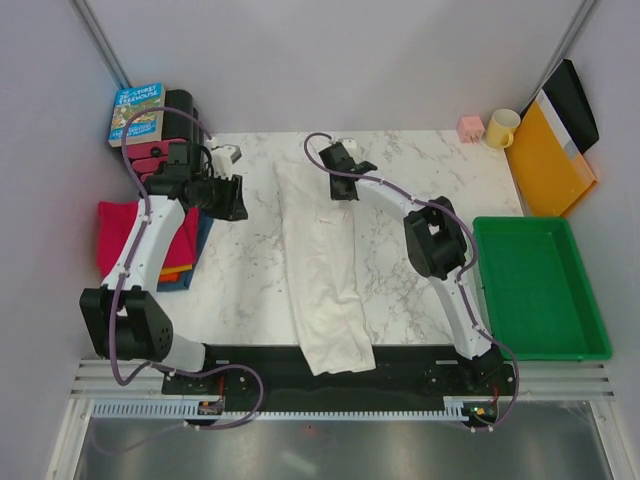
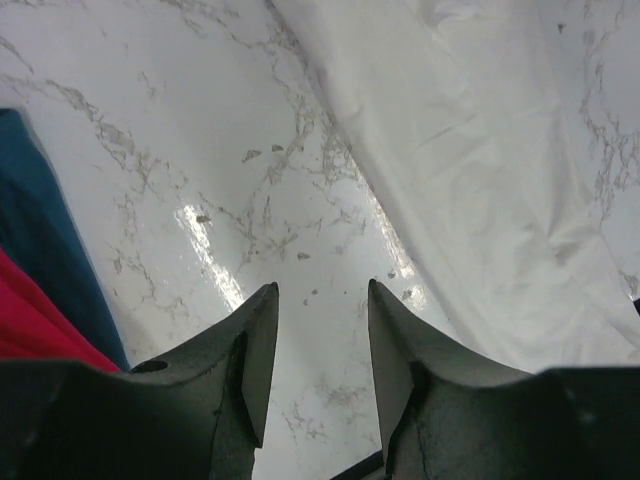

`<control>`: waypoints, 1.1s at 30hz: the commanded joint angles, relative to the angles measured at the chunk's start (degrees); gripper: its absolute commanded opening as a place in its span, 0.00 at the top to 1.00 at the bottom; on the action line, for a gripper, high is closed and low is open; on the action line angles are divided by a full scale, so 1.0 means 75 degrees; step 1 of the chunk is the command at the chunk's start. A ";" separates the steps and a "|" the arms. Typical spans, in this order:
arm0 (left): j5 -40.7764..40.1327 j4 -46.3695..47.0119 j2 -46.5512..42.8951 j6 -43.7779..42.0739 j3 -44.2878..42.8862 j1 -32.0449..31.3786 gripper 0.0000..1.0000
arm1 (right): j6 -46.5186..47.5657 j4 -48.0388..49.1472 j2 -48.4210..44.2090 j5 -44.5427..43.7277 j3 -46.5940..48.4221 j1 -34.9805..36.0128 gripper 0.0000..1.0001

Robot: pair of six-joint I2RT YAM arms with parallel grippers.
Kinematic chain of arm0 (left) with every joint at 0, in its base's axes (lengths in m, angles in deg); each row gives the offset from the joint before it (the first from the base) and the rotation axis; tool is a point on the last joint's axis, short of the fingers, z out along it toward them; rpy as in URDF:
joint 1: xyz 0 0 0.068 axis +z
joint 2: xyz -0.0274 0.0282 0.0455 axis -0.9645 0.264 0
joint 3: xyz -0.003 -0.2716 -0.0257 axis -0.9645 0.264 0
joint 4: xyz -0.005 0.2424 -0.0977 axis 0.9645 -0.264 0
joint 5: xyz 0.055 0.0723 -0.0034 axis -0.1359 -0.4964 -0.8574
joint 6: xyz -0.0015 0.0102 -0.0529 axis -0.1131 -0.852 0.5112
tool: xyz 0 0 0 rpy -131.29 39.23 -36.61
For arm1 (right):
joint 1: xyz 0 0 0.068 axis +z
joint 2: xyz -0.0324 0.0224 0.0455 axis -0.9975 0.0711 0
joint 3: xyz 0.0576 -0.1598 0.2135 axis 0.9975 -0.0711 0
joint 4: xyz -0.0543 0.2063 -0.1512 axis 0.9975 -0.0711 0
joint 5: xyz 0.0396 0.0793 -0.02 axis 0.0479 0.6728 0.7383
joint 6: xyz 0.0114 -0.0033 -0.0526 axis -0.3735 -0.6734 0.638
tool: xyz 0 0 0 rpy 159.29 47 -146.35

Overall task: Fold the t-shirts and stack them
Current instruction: Rotate the tshirt 90 degrees

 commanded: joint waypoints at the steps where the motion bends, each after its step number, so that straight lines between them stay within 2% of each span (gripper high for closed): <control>1: -0.0105 -0.0047 -0.1026 -0.0322 0.0390 0.0105 0.52 | 0.0003 0.0053 0.0403 0.0720 0.0689 -0.0086 1.00; 7: -0.0292 -0.0094 -0.1357 -0.0181 0.0883 0.0105 0.52 | -0.0524 0.0030 0.1059 0.1364 0.1100 -0.0367 0.99; 13: -0.0715 -0.0117 -0.1123 -0.0369 0.0872 0.0105 0.52 | -0.1145 -0.0226 0.1621 0.1892 0.1521 -0.1185 0.95; 17: -0.0715 -0.0129 -0.0865 -0.0275 0.0801 0.0105 0.52 | -0.1217 -0.0789 0.2185 0.2279 0.2655 -0.1597 0.96; 19: -0.0668 -0.0129 -0.0690 -0.0193 0.0743 0.0117 0.52 | -0.1309 -0.0919 0.2384 0.2408 0.2834 -0.1831 0.96; 26: -0.0738 -0.0117 -0.0268 -0.0205 0.0637 0.0117 0.52 | -0.1521 -0.0884 0.2959 0.2819 0.3689 -0.2406 0.96; 33: -0.0832 -0.0117 0.0189 -0.0181 0.0298 0.0117 0.52 | -0.1825 -0.0136 0.3381 0.2948 0.4217 -0.2746 0.92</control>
